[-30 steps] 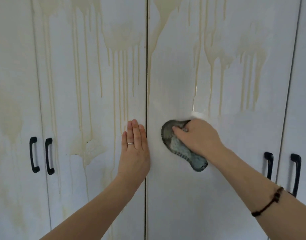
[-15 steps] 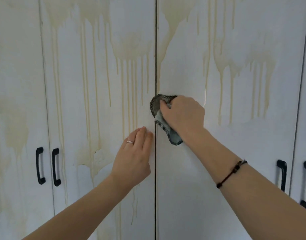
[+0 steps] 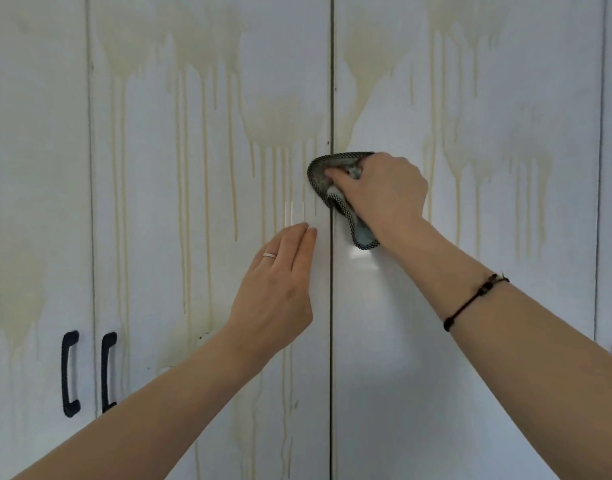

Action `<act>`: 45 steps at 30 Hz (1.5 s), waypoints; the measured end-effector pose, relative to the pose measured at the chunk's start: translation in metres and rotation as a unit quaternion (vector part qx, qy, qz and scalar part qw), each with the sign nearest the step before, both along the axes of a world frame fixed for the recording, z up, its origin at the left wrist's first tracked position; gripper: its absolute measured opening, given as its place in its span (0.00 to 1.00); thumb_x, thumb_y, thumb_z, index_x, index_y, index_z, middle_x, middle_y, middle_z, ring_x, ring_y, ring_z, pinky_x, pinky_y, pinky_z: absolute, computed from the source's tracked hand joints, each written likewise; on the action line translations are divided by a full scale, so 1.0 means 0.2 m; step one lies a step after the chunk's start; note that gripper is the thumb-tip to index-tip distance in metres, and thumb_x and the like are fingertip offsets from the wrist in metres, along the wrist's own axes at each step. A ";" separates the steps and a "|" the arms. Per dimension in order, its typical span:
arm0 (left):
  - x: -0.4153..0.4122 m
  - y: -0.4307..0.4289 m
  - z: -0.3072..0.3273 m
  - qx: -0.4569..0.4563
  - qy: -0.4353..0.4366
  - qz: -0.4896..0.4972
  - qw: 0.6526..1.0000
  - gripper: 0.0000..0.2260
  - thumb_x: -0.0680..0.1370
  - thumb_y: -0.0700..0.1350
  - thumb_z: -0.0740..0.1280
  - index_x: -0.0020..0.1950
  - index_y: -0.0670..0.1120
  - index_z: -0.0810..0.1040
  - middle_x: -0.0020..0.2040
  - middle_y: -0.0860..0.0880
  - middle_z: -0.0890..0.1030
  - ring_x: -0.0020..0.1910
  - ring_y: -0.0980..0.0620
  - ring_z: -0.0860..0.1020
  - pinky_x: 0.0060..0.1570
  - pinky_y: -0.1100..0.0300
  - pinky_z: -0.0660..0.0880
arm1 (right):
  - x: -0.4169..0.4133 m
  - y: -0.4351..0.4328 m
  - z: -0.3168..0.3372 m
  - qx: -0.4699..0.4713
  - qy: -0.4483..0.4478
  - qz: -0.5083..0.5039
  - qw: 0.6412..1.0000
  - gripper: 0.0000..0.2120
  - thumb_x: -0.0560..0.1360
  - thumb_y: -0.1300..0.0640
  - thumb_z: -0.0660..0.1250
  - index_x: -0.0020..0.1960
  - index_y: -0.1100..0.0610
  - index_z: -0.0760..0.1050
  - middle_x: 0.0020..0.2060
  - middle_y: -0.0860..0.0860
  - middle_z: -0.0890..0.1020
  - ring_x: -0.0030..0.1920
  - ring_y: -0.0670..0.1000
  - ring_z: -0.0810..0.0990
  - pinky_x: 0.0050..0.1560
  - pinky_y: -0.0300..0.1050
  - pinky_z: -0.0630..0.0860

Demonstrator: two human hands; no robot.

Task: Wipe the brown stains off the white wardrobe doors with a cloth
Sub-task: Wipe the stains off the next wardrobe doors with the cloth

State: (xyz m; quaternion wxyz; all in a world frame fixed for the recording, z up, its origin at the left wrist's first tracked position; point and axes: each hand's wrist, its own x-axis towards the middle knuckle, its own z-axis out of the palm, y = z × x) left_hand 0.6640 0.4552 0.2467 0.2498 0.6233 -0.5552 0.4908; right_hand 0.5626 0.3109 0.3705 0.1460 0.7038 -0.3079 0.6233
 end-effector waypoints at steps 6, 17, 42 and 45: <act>0.06 0.00 -0.06 0.019 -0.067 -0.069 0.995 0.09 0.65 0.31 0.67 0.40 0.40 0.82 0.42 0.45 0.82 0.41 0.44 0.80 0.44 0.50 0.79 | -0.03 0.02 -0.40 -0.146 0.107 -0.021 0.983 0.24 0.71 0.37 0.71 0.31 0.49 0.63 0.24 0.42 0.59 0.24 0.46 0.59 0.28 0.36 0.43; -0.02 -0.05 0.18 0.045 -0.119 -0.098 0.987 0.09 0.68 0.32 0.64 0.43 0.39 0.82 0.47 0.43 0.82 0.47 0.43 0.81 0.42 0.51 0.78 | 0.03 0.05 0.17 -0.172 0.078 -0.065 0.980 0.25 0.80 0.35 0.57 0.33 0.52 0.67 0.25 0.46 0.67 0.26 0.51 0.68 0.26 0.41 0.52; 0.00 -0.06 0.54 -0.042 -0.129 0.064 0.989 0.12 0.73 0.41 0.61 0.54 0.41 0.76 0.42 0.44 0.78 0.38 0.45 0.75 0.36 0.54 0.72 | 0.12 0.04 0.05 -0.236 0.011 0.000 0.972 0.11 0.70 0.52 0.51 0.30 0.49 0.65 0.23 0.44 0.63 0.23 0.49 0.58 0.28 0.38 0.47; 0.01 -0.07 0.42 0.014 -0.124 0.048 0.991 0.07 0.72 0.41 0.62 0.49 0.43 0.75 0.39 0.47 0.77 0.37 0.46 0.74 0.37 0.53 0.73 | 0.07 0.02 -0.22 -0.232 0.068 0.029 0.970 0.10 0.70 0.50 0.56 0.31 0.49 0.65 0.22 0.45 0.68 0.22 0.50 0.63 0.28 0.38 0.45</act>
